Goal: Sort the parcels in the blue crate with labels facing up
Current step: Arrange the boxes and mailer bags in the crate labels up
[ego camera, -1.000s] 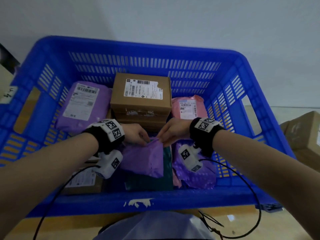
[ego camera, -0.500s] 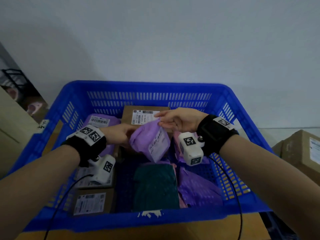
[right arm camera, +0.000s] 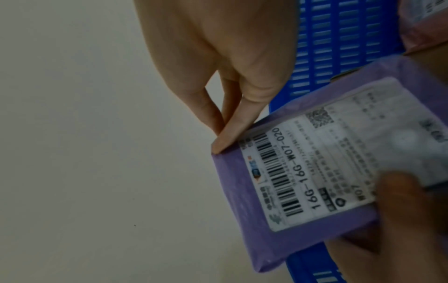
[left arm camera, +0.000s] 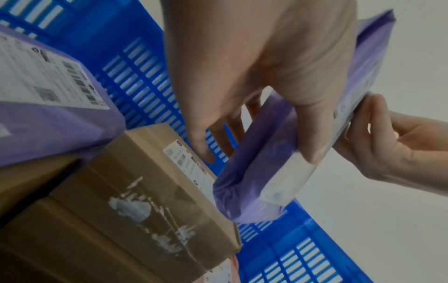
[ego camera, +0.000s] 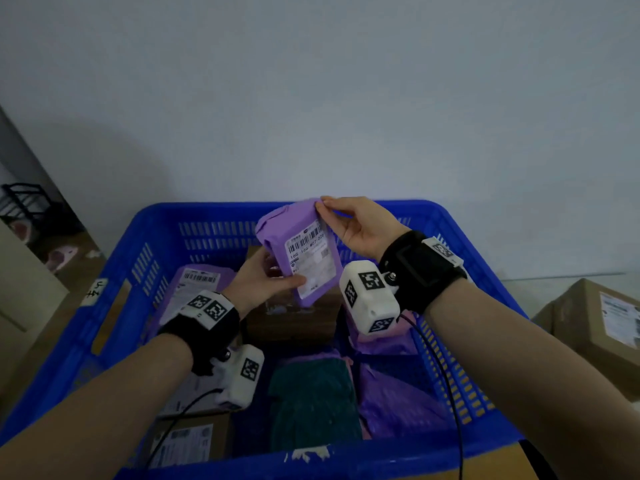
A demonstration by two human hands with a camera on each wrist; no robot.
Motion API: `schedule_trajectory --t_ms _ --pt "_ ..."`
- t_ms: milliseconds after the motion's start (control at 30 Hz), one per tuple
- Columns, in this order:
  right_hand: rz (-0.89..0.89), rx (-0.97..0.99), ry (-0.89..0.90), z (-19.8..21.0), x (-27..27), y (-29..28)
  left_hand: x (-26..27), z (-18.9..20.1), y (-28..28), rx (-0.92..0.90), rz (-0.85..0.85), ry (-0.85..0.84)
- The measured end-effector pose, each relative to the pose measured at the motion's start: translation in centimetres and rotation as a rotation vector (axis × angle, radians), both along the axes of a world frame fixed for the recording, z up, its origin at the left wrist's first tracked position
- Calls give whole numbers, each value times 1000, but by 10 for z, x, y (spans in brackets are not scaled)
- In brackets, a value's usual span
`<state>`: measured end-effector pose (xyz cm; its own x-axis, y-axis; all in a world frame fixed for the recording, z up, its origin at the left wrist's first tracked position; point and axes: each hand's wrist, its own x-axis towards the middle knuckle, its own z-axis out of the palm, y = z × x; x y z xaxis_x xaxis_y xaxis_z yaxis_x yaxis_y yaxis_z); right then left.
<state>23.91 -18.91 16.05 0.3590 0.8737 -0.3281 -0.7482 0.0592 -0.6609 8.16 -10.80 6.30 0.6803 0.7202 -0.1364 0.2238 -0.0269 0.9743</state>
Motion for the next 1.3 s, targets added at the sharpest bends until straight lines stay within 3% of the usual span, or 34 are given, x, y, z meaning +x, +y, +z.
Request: schedule_trajectory --t_ms 167,300,433,600,867,1033,1300 --pt "-79 45 -108 -3 27 -4 21 7 -7 -105 65 -143" --pt "-163 -29 -456 -23 54 -24 41 7 -9 -205 32 -174" --pt "20 -225 -750 -53 73 -49 69 4 -16 -249 19 -138" --pt "40 -321 -721 -76 103 -78 109 -7 -31 -311 74 -107" --pt "-25 -459 -694 -98 137 -99 145 -32 -56 -393 -36 -22" --pt "18 -563 -703 -120 139 -82 144 -63 -72 -424 -34 99" --pt "116 -644 -551 -170 142 -59 118 -98 -80 -480 -94 159"
